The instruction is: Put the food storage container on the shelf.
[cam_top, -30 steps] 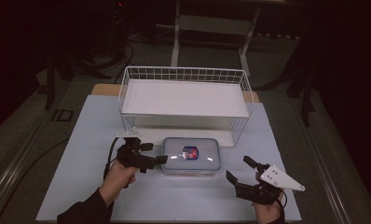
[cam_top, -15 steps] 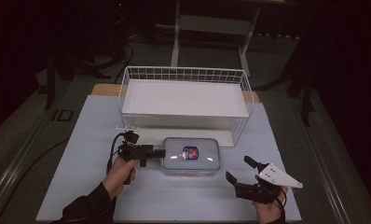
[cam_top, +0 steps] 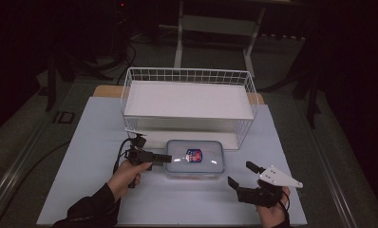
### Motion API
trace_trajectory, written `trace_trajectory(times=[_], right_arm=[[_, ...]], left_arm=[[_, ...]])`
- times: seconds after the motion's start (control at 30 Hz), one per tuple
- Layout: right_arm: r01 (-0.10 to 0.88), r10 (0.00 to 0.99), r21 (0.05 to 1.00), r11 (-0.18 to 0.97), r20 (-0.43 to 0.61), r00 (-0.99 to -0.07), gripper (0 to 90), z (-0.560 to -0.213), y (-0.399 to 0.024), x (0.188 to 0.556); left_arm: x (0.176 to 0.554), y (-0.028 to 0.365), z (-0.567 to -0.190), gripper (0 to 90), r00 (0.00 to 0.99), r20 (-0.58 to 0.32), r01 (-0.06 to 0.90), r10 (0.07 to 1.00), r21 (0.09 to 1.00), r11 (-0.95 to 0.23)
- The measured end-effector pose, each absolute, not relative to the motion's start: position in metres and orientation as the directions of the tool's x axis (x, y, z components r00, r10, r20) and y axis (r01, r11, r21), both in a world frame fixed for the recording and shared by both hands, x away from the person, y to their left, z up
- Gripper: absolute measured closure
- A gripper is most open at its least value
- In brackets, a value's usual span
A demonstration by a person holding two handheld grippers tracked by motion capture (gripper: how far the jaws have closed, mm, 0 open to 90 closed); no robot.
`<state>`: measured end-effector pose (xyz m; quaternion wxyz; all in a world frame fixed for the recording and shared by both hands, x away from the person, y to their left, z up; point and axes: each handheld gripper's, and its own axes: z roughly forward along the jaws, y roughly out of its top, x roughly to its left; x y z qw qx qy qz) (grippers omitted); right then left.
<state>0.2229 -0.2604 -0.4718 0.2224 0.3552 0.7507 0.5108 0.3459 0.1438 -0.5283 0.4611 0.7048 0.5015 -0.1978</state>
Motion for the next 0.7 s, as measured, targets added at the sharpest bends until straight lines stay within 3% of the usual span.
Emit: trace_trajectory(times=[0.17,0.3,0.5,0.7], right_arm=[[0.314,0.767,0.918,0.241,0.018,-0.642,13.5,-0.473,-0.26,0.224],[0.328,0.768,0.918,0.225,0.041,-0.639,13.3,-0.474,-0.262,0.226],[0.44,0.755,0.887,0.137,0.195,-0.627,10.5,-0.48,-0.264,0.24],[0.536,0.729,0.839,0.096,0.308,-0.612,12.6,-0.485,-0.266,0.262]], left_arm=[[0.348,0.142,-0.532,39.7,0.425,-0.772,0.895,0.473,0.437,-0.091],[0.35,0.144,-0.533,42.9,0.39,-0.797,0.912,0.461,0.405,-0.071],[0.34,0.145,-0.523,52.5,0.48,-0.758,0.87,0.441,0.477,-0.126],[0.33,0.142,-0.516,55.9,0.567,-0.7,0.817,0.435,0.544,-0.189]])
